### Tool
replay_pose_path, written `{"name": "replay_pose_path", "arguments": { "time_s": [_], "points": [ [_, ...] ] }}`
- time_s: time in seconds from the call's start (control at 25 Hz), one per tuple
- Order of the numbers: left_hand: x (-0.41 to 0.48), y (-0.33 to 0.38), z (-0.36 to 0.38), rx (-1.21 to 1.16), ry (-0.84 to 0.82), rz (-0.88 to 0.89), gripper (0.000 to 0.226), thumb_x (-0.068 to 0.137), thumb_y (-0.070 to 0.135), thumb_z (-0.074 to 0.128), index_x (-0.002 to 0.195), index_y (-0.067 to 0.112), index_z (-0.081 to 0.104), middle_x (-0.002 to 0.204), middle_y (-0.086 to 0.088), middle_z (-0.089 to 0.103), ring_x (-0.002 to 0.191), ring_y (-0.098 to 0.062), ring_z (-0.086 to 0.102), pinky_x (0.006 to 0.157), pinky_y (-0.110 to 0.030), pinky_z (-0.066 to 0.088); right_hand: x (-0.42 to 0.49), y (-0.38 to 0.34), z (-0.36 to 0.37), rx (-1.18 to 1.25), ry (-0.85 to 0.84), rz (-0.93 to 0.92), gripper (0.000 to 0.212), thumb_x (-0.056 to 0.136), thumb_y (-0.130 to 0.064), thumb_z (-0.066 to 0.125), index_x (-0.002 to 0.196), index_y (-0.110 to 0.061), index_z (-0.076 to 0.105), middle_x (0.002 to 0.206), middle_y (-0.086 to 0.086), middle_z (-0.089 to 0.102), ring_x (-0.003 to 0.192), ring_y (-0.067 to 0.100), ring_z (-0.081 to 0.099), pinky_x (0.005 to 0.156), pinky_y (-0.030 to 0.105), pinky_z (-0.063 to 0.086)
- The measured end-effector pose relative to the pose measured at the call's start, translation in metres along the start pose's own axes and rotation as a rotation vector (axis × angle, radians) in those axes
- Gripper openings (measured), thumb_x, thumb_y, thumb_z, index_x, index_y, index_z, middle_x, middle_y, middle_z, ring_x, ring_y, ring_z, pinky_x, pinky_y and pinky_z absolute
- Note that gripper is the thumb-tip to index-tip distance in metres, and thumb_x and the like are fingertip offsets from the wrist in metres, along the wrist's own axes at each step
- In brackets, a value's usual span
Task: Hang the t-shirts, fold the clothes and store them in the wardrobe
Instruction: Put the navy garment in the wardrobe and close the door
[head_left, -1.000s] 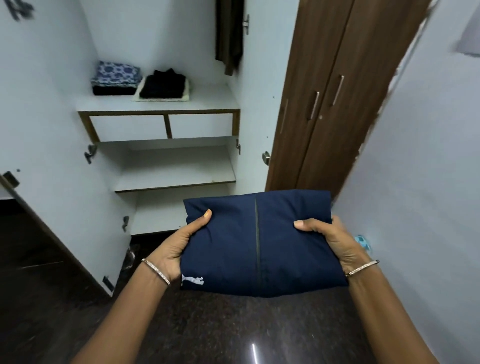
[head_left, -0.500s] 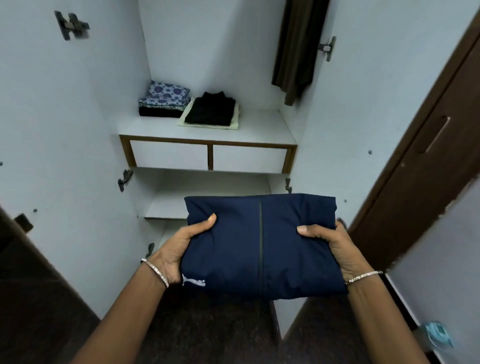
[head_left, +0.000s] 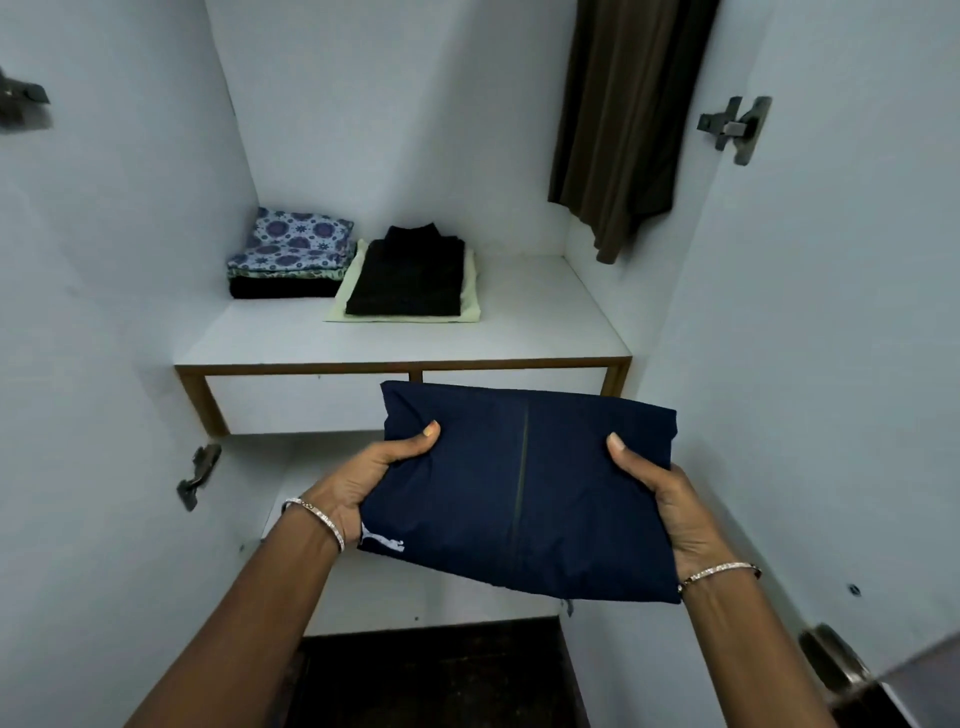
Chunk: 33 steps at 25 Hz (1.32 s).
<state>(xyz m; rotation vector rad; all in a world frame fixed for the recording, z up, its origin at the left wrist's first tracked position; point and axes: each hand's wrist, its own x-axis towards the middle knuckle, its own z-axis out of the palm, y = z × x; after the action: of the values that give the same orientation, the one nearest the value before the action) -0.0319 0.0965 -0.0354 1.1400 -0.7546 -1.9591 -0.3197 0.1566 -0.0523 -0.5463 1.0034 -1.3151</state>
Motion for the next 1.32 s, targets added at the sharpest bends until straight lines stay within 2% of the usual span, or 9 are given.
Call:
{"name": "replay_pose_path", "arguments": {
  "time_s": [0.2, 0.4, 0.6, 0.84, 1.0, 1.16, 1.2, 1.24, 1.32],
  "points": [
    [0.104, 0.067, 0.008, 0.192, -0.085, 0.009, 0.048, 0.082, 0.034, 0.077, 0.120, 0.006, 0.070, 0.121, -0.016, 0.069, 0.114, -0.033, 0.065, 0.104, -0.046, 0.047, 0.085, -0.018, 0.002, 0.040, 0.087, -0.038, 0.050, 0.082, -0.035, 0.078, 0.124, -0.009, 0.069, 0.122, 0.015, 0.070, 0.115, 0.039, 0.065, 0.104, 0.059, 0.047],
    [0.213, 0.146, 0.033, 0.347, -0.155, 0.032, 0.053, 0.078, 0.038, 0.074, 0.119, 0.005, 0.068, 0.121, -0.017, 0.069, 0.115, -0.032, 0.064, 0.104, -0.043, 0.048, 0.179, -0.059, 0.010, 0.077, 0.100, -0.082, 0.054, 0.080, -0.042, 0.078, 0.124, -0.011, 0.070, 0.125, 0.014, 0.069, 0.116, 0.037, 0.065, 0.106, 0.053, 0.046],
    [0.320, 0.218, 0.061, 0.467, -0.204, -0.015, 0.057, 0.076, 0.039, 0.081, 0.119, 0.004, 0.068, 0.120, -0.017, 0.070, 0.114, -0.032, 0.065, 0.102, -0.045, 0.051, 0.276, -0.092, 0.007, 0.089, 0.171, -0.116, 0.067, 0.069, -0.049, 0.086, 0.124, -0.013, 0.070, 0.125, 0.016, 0.069, 0.118, 0.042, 0.062, 0.106, 0.060, 0.043],
    [0.424, 0.253, 0.076, 0.690, -0.202, -0.034, 0.061, 0.074, 0.041, 0.082, 0.119, 0.003, 0.068, 0.115, -0.018, 0.072, 0.113, -0.036, 0.065, 0.103, -0.052, 0.048, 0.354, -0.092, 0.002, 0.207, 0.314, -0.095, 0.052, 0.082, -0.044, 0.074, 0.123, -0.012, 0.069, 0.119, 0.020, 0.070, 0.111, 0.044, 0.063, 0.096, 0.062, 0.049],
    [0.478, 0.256, 0.097, 1.065, -0.077, 0.185, 0.070, 0.079, 0.059, 0.073, 0.123, 0.006, 0.065, 0.121, -0.013, 0.069, 0.107, -0.028, 0.068, 0.099, -0.042, 0.053, 0.386, -0.088, 0.001, 0.226, 0.511, -0.030, 0.058, 0.087, -0.051, 0.068, 0.129, -0.012, 0.062, 0.121, 0.019, 0.066, 0.108, 0.041, 0.062, 0.091, 0.057, 0.052],
    [0.481, 0.230, 0.123, 1.414, 0.471, 0.762, 0.053, 0.089, 0.054, 0.060, 0.128, 0.019, 0.057, 0.125, -0.007, 0.063, 0.117, -0.028, 0.058, 0.095, -0.039, 0.044, 0.416, -0.081, 0.016, 0.302, 0.647, -0.019, 0.071, 0.083, -0.064, 0.065, 0.138, -0.020, 0.056, 0.127, 0.014, 0.063, 0.111, 0.039, 0.060, 0.098, 0.059, 0.048],
    [0.476, 0.219, 0.129, 1.450, 0.529, 0.892, 0.050, 0.089, 0.055, 0.054, 0.126, 0.020, 0.058, 0.126, -0.007, 0.061, 0.119, -0.029, 0.056, 0.096, -0.042, 0.042, 0.426, -0.078, 0.025, 0.341, 0.638, -0.035, 0.069, 0.085, -0.064, 0.063, 0.140, -0.023, 0.053, 0.127, 0.013, 0.062, 0.111, 0.038, 0.061, 0.096, 0.056, 0.050],
    [0.467, 0.208, 0.134, 1.476, 0.509, 0.959, 0.053, 0.089, 0.058, 0.047, 0.126, 0.022, 0.058, 0.132, -0.007, 0.058, 0.124, -0.030, 0.053, 0.100, -0.044, 0.039, 0.435, -0.076, 0.035, 0.383, 0.613, -0.065, 0.067, 0.088, -0.063, 0.061, 0.142, -0.025, 0.051, 0.128, 0.012, 0.063, 0.110, 0.036, 0.062, 0.092, 0.052, 0.052],
    [0.463, 0.189, 0.136, 1.569, 0.333, 0.888, 0.065, 0.090, 0.066, 0.030, 0.139, 0.027, 0.049, 0.153, -0.005, 0.040, 0.144, -0.028, 0.033, 0.114, -0.052, 0.024, 0.461, -0.068, 0.055, 0.408, 0.512, -0.130, 0.069, 0.087, -0.060, 0.062, 0.146, -0.028, 0.047, 0.134, 0.008, 0.062, 0.111, 0.029, 0.065, 0.087, 0.044, 0.054]
  ]
}}
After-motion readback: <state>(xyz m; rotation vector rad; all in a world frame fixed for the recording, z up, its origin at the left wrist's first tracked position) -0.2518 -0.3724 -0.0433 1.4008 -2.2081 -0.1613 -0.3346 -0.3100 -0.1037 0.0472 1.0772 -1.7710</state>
